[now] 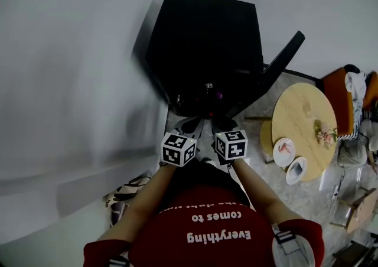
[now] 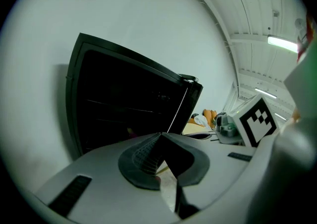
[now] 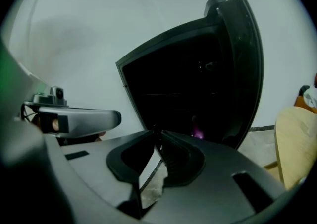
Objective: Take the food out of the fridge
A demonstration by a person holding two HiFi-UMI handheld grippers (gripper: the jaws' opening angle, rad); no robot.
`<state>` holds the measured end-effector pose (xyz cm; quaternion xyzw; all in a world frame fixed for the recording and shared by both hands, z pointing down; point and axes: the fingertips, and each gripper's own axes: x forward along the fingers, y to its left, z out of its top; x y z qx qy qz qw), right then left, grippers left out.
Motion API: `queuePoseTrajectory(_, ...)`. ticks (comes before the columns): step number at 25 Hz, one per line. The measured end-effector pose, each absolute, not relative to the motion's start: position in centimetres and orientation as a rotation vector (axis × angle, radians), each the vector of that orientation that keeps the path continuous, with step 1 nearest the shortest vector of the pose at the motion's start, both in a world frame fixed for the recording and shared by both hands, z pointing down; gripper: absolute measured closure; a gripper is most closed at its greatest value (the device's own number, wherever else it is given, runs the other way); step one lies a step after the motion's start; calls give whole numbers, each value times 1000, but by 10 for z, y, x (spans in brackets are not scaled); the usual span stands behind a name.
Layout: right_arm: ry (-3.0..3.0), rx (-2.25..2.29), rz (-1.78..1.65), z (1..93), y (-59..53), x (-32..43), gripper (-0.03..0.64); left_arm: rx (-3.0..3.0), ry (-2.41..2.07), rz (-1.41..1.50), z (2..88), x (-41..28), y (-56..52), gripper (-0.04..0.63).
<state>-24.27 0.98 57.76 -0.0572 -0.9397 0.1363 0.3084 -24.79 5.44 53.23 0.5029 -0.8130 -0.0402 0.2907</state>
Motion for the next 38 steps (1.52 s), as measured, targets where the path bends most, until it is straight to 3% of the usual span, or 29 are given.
queuePoseTrajectory(3,-2475,-115,365,593,11,-266,483,1336,-2173,-87,543,-266,57,589)
queuePoseTrajectory(10,-2475,96,203,634,-19,-304,401,1353,-2158,-82,580,-287,57,589)
queuePoseTrajectory(24,-2388,345,49,737,-90,-352,383,1310,-2156,-134,668,-294,52,589)
queuePoseTrajectory(38,-2313,294,50,769,-92,-364,403,1263,-2183,-134,668,-307,67,589)
